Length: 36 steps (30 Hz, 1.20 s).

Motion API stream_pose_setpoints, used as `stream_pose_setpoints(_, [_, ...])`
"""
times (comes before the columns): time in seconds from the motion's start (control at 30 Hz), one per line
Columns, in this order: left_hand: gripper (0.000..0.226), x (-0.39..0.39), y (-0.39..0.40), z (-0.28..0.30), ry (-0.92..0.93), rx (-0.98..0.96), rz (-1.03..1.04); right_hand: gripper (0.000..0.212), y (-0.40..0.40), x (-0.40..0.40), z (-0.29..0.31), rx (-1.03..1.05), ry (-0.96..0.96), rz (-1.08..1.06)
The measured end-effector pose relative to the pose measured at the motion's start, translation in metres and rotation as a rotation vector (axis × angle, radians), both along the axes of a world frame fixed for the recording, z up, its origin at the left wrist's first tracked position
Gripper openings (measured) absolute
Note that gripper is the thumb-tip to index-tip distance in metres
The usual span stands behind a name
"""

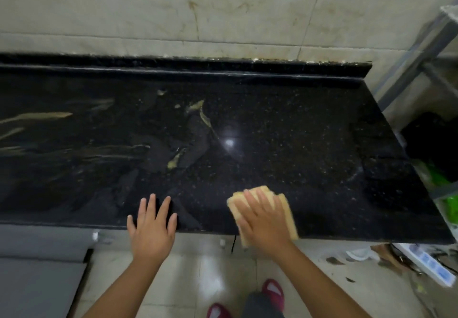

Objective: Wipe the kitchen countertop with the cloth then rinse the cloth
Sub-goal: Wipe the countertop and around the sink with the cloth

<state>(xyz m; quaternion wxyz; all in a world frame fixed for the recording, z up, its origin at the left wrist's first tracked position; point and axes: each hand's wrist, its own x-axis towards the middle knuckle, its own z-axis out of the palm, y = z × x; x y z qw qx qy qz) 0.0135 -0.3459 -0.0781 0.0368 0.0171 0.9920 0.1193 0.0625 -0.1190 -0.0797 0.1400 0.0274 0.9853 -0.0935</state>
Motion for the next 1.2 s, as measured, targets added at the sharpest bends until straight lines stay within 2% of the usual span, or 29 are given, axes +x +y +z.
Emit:
stream_pose_setpoints(0.13, [0.039, -0.015, -0.016, -0.004, 0.032, 0.017, 0.073, 0.05, 0.076, 0.009, 0.009, 0.109, -0.092, -0.297])
stream_pose_setpoints(0.2, [0.039, -0.016, -0.019, -0.01, 0.075, 0.013, 0.072, 0.048, 0.109, 0.0, 0.013, 0.068, -0.126, -0.473])
stream_pose_setpoints(0.37, [0.05, -0.024, -0.016, -0.016, 0.24, 0.051, 0.044, 0.05, 0.103, -0.071, 0.035, 0.046, -0.083, -0.573])
stream_pose_setpoints(0.47, [0.048, -0.027, -0.016, -0.021, 0.3, 0.065, 0.056, 0.05, 0.064, -0.125, 0.033, 0.085, -0.064, -0.418])
stream_pose_setpoints(0.6, [0.047, -0.025, -0.016, -0.025, 0.27, 0.046, 0.06, 0.05, -0.025, -0.173, 0.022, 0.07, -0.074, -0.035])
stream_pose_setpoints(0.7, [0.046, -0.025, -0.018, -0.025, 0.224, 0.03, 0.074, 0.066, -0.078, -0.166, 0.009, 0.082, -0.02, 0.268])
stream_pose_setpoints(0.73, [0.045, -0.025, -0.018, -0.025, 0.211, 0.033, 0.078, 0.069, -0.084, -0.157, 0.005, 0.105, 0.007, 0.343])
stream_pose_setpoints(0.8, [0.048, -0.027, -0.02, -0.022, 0.193, 0.035, 0.082, 0.055, -0.075, -0.132, -0.006, 0.087, 0.066, 0.434])
stream_pose_setpoints(0.87, [0.046, -0.031, -0.021, -0.018, 0.201, 0.033, 0.083, 0.051, -0.046, -0.105, -0.011, 0.105, 0.056, 0.513])
stream_pose_setpoints(0.93, [0.044, -0.033, -0.021, -0.018, 0.185, 0.017, 0.087, 0.051, -0.006, -0.087, -0.013, 0.1, 0.126, 0.552])
stream_pose_setpoints(1.0, [0.045, -0.031, -0.021, -0.017, 0.151, 0.002, 0.091, 0.053, 0.029, -0.094, -0.009, 0.128, 0.096, 0.453])
stream_pose_setpoints(1.1, [0.045, -0.027, -0.018, -0.017, 0.087, -0.012, 0.081, 0.059, 0.048, -0.139, 0.005, 0.164, 0.098, 0.186])
stream_pose_setpoints(1.2, [0.043, -0.025, -0.017, -0.014, 0.04, -0.003, 0.082, 0.049, 0.033, -0.193, 0.013, 0.044, 0.007, -0.117])
